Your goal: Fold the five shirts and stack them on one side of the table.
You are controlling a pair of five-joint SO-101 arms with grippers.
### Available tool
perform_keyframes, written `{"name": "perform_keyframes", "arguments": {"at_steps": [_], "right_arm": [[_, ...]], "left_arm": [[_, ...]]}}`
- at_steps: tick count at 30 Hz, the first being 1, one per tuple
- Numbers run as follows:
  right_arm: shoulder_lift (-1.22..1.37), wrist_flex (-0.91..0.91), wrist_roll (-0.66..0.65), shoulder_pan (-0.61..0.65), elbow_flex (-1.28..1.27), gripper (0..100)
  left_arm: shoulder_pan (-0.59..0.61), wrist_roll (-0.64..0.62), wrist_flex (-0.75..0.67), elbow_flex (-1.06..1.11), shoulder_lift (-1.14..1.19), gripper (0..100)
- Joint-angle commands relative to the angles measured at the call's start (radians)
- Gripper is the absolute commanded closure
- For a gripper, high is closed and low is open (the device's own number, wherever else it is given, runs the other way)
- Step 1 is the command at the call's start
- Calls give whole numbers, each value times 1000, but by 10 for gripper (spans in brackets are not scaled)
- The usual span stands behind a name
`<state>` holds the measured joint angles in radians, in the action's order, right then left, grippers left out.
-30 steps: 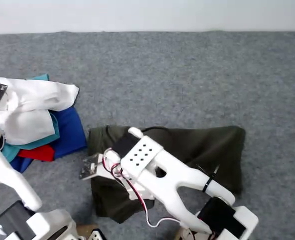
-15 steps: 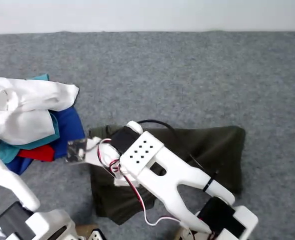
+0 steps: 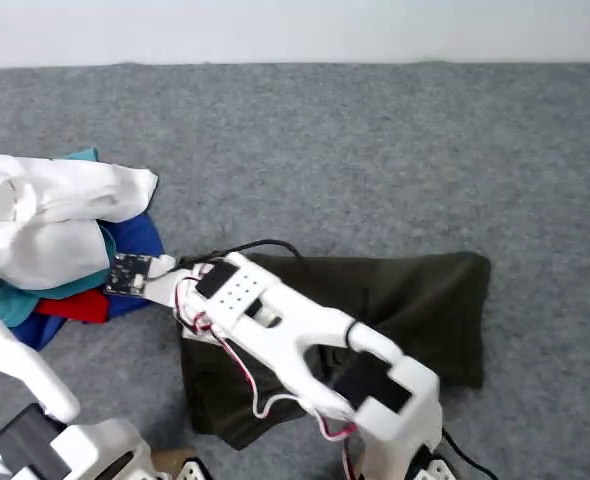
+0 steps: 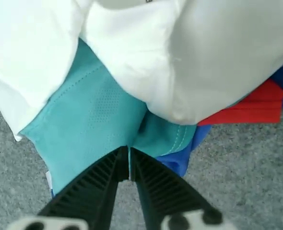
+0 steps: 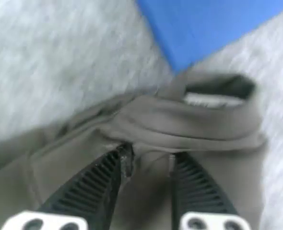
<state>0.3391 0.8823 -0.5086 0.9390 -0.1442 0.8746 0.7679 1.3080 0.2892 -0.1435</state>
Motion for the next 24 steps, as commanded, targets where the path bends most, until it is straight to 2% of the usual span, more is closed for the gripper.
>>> {"name": "perform_keyframes", "arguments": {"at_steps": [1,7,18,24], "right_arm": [[76,-68,5,-47,155,898],[237,-35,9,-120,414,898],[240,398,12,-71,672,898],[240,700,12,-71,813,898]], "left_arm": [[3,-8,-11,-33,-14,986],[2,-8,-11,-33,-12,986],[2,-5,-17,-35,-6,986],[2,-5,-18,-35,-6,986]]}}
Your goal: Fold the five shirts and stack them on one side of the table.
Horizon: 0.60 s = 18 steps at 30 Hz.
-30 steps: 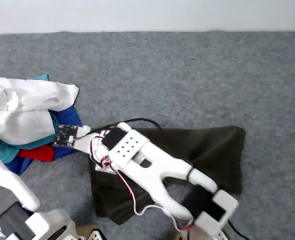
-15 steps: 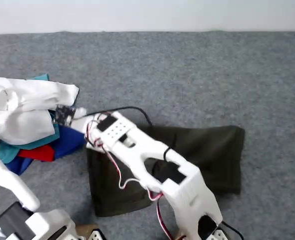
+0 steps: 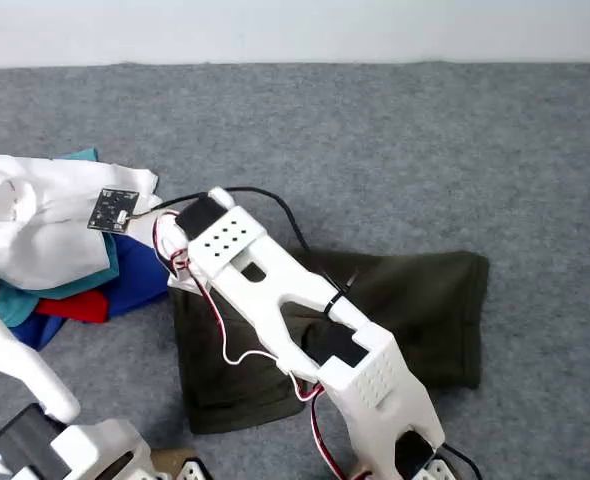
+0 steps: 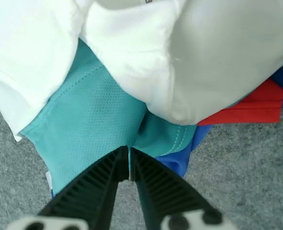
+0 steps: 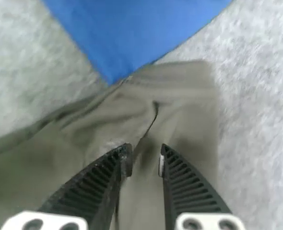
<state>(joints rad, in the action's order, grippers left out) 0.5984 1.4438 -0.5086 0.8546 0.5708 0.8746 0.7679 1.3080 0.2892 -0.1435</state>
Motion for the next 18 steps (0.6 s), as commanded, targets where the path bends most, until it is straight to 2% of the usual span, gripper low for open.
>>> {"name": "perform_keyframes", "arguments": {"at_steps": [1,4,8,18], "right_arm": [[-19,194,14,13,121,898],[-19,328,61,12,166,901],[-47,357,147,8,124,902],[-282,348,192,8,-325,902]], "left_arm": [[2,-5,-18,-35,-6,986],[2,-5,-18,-35,-6,986],[0,-5,-18,-35,-5,986],[3,-5,-17,-35,-8,986]]}}
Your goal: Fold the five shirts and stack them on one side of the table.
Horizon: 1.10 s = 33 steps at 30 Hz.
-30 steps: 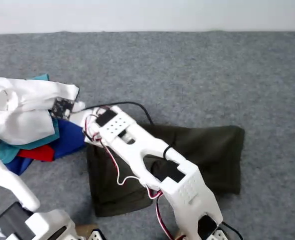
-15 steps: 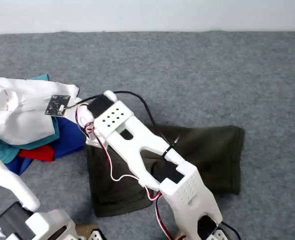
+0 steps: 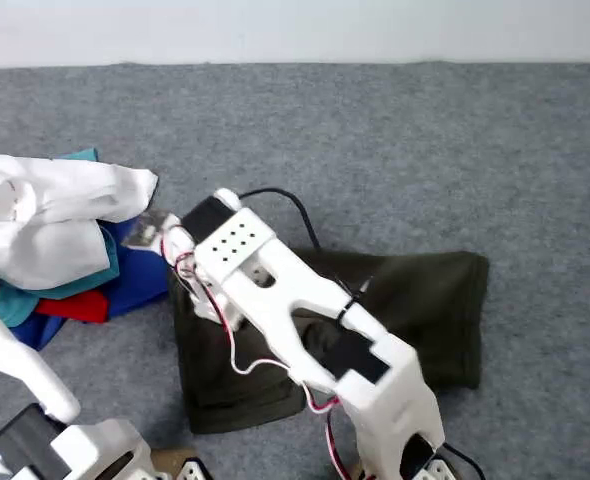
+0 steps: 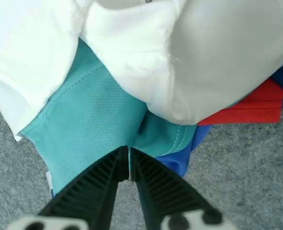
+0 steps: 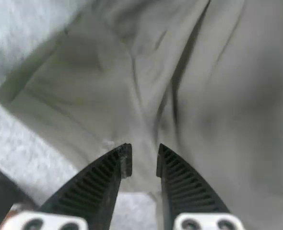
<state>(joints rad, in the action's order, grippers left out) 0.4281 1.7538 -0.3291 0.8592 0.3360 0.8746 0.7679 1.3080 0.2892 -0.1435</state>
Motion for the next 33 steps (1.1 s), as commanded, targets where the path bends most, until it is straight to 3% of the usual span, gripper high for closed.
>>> {"name": "perform_keyframes", "arguments": {"at_steps": [1,9,19,29,33], "right_arm": [[-124,21,12,-2,-133,902],[-131,-199,5,-111,-417,902],[-134,-128,15,94,-508,902],[-346,-15,15,125,-456,902],[-404,-82,25,127,-457,902]], "left_arm": [[2,-5,-17,-35,-9,986],[5,-5,-12,-35,-11,986],[2,-5,-12,-31,-11,986],[2,-5,-12,-31,-11,986],[3,-5,-12,-35,-12,986]]}}
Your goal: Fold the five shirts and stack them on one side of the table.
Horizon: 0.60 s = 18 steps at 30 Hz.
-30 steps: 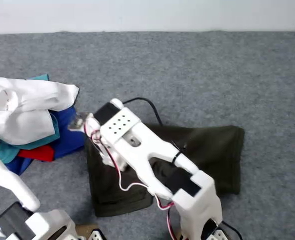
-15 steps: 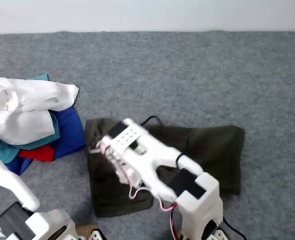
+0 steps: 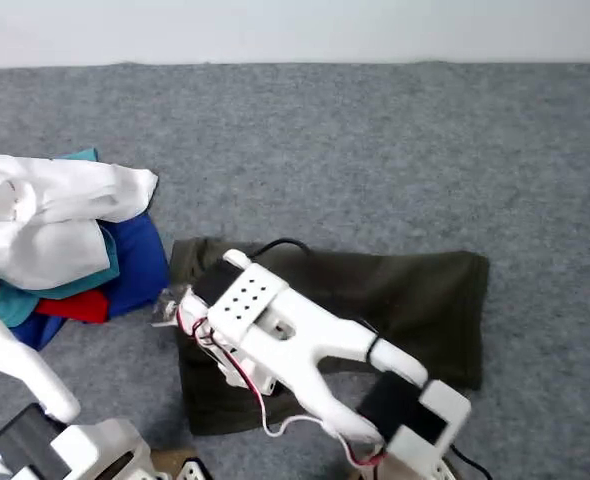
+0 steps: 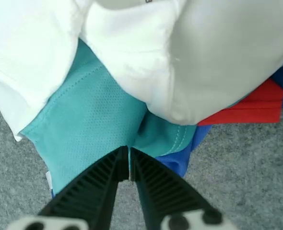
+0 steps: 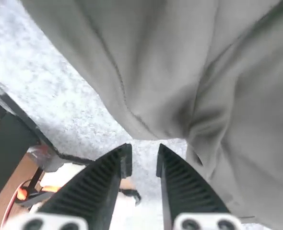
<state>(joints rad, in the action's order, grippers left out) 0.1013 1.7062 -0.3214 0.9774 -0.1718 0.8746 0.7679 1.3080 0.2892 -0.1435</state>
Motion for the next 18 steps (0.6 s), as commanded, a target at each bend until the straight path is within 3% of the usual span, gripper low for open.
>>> {"name": "perform_keyframes", "arguments": {"at_steps": [1,6,12,18], "right_arm": [[-76,-65,37,8,51,902],[19,-225,92,38,48,902],[176,-364,97,163,52,902],[220,-394,97,294,55,902]], "left_arm": [[6,-5,-15,-36,-12,986],[64,-6,-12,-74,-14,986],[129,-6,-11,-107,-12,986],[152,-6,-11,-107,-12,986]]}}
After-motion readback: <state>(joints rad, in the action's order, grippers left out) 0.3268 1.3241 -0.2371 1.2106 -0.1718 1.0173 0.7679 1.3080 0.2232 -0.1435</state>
